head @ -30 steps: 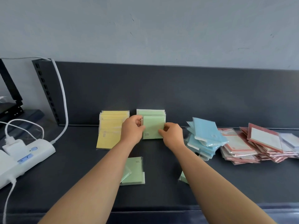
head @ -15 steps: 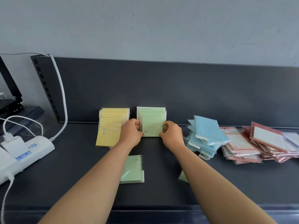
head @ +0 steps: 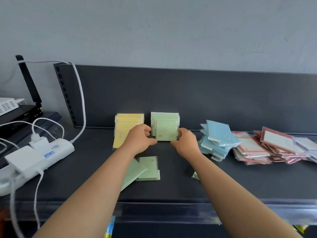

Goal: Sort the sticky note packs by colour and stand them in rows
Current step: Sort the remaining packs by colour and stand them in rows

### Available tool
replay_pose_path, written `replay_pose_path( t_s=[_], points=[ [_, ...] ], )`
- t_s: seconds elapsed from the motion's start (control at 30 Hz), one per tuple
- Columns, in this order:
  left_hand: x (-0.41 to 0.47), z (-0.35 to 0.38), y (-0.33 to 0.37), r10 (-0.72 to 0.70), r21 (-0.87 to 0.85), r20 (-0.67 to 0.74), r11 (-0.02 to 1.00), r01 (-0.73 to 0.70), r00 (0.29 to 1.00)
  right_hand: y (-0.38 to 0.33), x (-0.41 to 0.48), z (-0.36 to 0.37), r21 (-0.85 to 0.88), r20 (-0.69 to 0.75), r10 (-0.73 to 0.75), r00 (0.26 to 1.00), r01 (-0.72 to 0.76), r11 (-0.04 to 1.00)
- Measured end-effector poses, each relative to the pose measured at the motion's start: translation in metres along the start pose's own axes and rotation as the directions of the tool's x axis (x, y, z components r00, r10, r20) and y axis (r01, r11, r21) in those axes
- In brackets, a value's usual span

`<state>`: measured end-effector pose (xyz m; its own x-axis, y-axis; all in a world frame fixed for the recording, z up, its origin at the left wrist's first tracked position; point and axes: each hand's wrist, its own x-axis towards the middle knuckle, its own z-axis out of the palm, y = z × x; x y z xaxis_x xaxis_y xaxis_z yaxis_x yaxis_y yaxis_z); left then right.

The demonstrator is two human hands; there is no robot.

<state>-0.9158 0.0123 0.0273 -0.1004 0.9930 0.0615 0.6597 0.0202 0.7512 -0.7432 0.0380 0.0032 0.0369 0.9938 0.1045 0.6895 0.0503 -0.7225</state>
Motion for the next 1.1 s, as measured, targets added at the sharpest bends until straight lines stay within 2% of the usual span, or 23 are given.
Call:
replay_pose_path(
  t_s=[0.13,0.3,0.37,0.5,0.57,0.67,0.73,0.83,0.9,0.97,1.1],
  points=[
    [-0.029,-0.023,-0.009,-0.029,0.116,0.234,0.993,0.002,0.972,-0.004,-0.026,0.000,0.082,0.093,-0.010,0.996,0.003,0.997],
    [-0.054,-0.039,-0.028,-0.139,0.284,0.348,0.958,0.038,0.927,-0.008,-0.057,0.004,0.138,0.154,-0.023,0.988,0.001,0.990],
    [-0.062,-0.041,-0.035,-0.193,0.383,0.359,0.923,0.045,0.913,-0.010,-0.066,0.007,0.128,0.161,-0.020,0.987,-0.001,0.992],
    [-0.075,-0.040,-0.044,-0.205,0.486,0.272,0.873,0.049,0.940,-0.015,-0.083,0.011,0.146,0.161,-0.024,0.987,0.000,0.989],
    [-0.078,-0.040,-0.046,-0.217,0.410,0.227,0.905,0.109,0.949,-0.017,-0.091,0.010,0.163,0.157,-0.048,0.986,0.022,0.986],
    [-0.079,-0.042,-0.040,-0.160,0.058,0.184,0.987,0.152,0.970,-0.020,-0.100,0.007,0.226,0.179,-0.110,0.978,0.068,0.972],
    [-0.078,-0.041,-0.031,-0.133,-0.142,0.145,0.978,0.153,0.980,-0.021,-0.104,0.002,0.292,0.203,-0.147,0.968,0.083,0.953],
    [-0.073,-0.033,-0.017,-0.173,-0.364,0.106,0.910,0.200,0.979,-0.023,-0.108,-0.008,0.405,0.227,-0.199,0.953,0.094,0.910],
    [-0.071,-0.026,-0.008,-0.192,-0.437,0.103,0.872,0.218,0.976,-0.025,-0.107,-0.012,0.448,0.221,-0.231,0.947,0.112,0.887],
    [-0.069,-0.017,0.002,-0.175,-0.443,0.090,0.875,0.197,0.980,-0.025,-0.102,-0.013,0.410,0.160,-0.234,0.959,0.151,0.900],
    [-0.060,-0.003,0.016,-0.114,-0.421,0.102,0.895,0.147,0.988,-0.017,-0.081,-0.015,0.368,0.032,-0.132,0.991,0.111,0.923]
  ],
)
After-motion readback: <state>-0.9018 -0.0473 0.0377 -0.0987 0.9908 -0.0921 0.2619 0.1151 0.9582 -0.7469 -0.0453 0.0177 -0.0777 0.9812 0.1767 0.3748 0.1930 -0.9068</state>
